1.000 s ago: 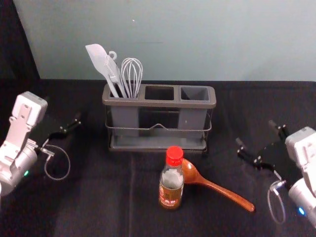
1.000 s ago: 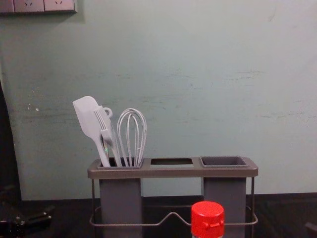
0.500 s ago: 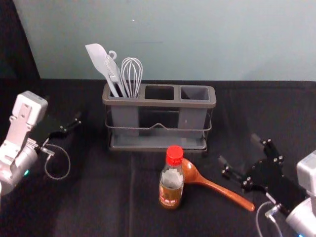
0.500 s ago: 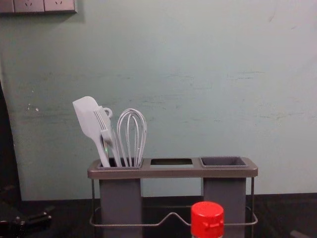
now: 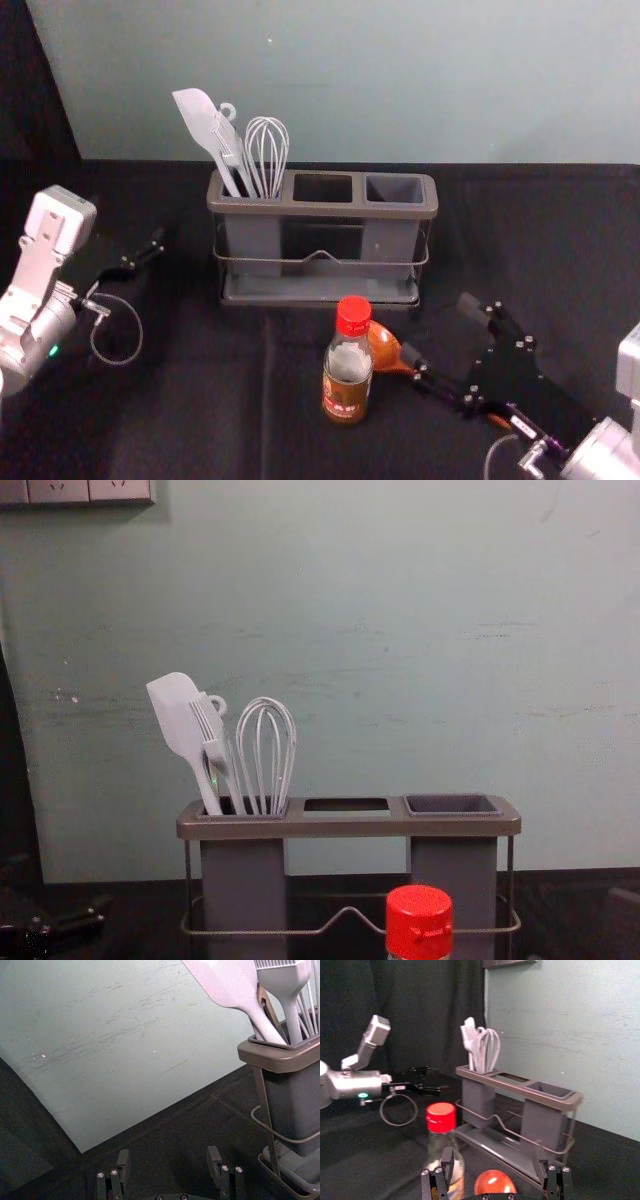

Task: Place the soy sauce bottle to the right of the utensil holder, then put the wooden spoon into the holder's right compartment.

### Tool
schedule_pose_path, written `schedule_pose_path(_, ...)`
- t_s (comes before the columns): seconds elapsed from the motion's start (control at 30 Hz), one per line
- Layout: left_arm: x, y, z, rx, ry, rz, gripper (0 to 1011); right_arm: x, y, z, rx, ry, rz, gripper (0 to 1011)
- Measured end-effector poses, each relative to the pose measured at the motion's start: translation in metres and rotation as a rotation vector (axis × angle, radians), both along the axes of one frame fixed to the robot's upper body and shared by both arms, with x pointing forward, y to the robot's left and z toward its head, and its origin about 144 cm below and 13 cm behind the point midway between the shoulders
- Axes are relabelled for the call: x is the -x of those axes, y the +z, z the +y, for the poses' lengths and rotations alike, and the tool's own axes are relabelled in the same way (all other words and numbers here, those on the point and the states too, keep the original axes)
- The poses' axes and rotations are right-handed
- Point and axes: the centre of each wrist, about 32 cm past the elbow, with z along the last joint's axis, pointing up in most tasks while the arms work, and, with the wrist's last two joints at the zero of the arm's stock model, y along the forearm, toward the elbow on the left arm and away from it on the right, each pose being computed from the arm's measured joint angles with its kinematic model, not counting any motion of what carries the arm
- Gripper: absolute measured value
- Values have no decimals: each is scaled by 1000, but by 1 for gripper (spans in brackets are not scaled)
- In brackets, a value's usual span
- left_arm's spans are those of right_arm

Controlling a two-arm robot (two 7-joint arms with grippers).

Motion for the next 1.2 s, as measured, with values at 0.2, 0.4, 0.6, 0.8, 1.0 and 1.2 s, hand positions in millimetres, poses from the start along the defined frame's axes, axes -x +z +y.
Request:
schedule_pose_path(0.2,0,0,0,0,0,0,1000,0,1,12,0,41,8,1002)
schedule_pose_path(0.4,0,0,0,0,0,0,1000,-7,4,23,-1,80,23,1002)
schedule_pose_path(0.6,0,0,0,0,0,0,1000,-18,8,35,4,105,27,1002)
schedule_pose_path(0.8,0,0,0,0,0,0,1000,-31,10,47,9,123,31,1002)
schedule_pose_path(1.0,0,0,0,0,0,0,1000,-37,9,59,0,124,35,1002)
schedule_pose_path(1.2,0,0,0,0,0,0,1000,-35,6,63,-8,117,36,929)
